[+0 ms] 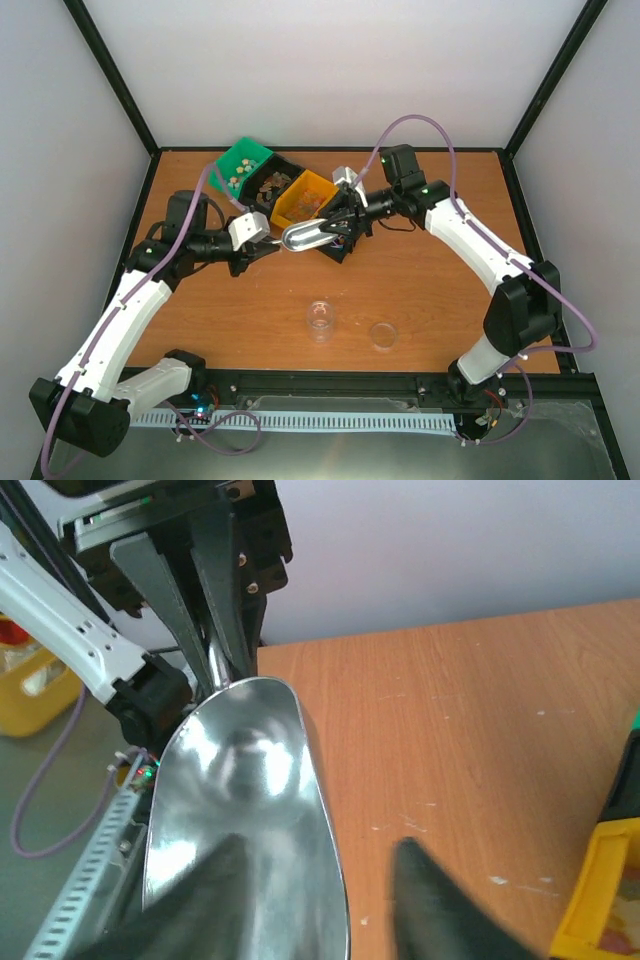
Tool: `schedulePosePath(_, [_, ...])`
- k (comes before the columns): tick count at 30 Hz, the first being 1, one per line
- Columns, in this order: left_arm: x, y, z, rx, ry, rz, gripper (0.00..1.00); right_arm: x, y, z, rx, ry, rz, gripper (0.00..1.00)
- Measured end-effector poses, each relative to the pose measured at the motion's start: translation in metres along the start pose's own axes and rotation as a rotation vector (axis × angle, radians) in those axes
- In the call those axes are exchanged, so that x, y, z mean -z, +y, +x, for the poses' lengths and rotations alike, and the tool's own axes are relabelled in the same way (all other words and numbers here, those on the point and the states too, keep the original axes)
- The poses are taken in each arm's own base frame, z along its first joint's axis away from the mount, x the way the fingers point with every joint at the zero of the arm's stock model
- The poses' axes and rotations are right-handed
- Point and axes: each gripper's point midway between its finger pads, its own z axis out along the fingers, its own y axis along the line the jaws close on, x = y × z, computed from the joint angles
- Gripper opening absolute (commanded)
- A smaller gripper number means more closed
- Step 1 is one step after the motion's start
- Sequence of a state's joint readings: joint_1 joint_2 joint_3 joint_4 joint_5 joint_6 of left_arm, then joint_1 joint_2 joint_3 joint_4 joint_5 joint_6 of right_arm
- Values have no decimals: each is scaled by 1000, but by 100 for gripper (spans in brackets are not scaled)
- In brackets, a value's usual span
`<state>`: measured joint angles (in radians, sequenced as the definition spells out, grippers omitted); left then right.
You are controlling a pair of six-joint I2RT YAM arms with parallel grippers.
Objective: Pack the candies
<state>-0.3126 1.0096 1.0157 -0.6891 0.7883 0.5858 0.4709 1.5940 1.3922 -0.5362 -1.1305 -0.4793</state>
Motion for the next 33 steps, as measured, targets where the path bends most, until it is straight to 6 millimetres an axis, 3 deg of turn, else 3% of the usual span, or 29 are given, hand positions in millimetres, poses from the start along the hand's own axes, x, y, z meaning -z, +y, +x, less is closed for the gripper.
schedulePosePath(1, [0, 1, 1, 9, 4, -6, 1, 1, -3, 0, -11, 0, 6, 64])
schedulePosePath(4, [0, 6, 5, 50, 28, -37, 1, 8, -27, 1, -57, 4, 63, 65])
schedulePosePath(8, [0, 17, 17, 132, 75, -89, 1, 24, -96, 16, -128, 56, 234, 63])
schedulePosePath(12, [0, 27, 30, 197, 117, -133, 1, 33, -173, 54, -181, 186, 437, 61])
schedulePosePath(17, [2, 34, 41, 229, 165, -179, 1, 35, -237, 105, -213, 354, 575, 60])
schedulePosePath(23, [5, 41, 52, 254, 212, -225, 1, 42, -267, 146, -228, 478, 626, 49])
schedulePosePath(27, [3, 47, 63, 282, 264, -240, 1, 43, -268, 165, -257, 525, 629, 39])
schedulePosePath(33, [-4, 63, 72, 326, 346, -247, 1, 42, -266, 176, -282, 538, 634, 19])
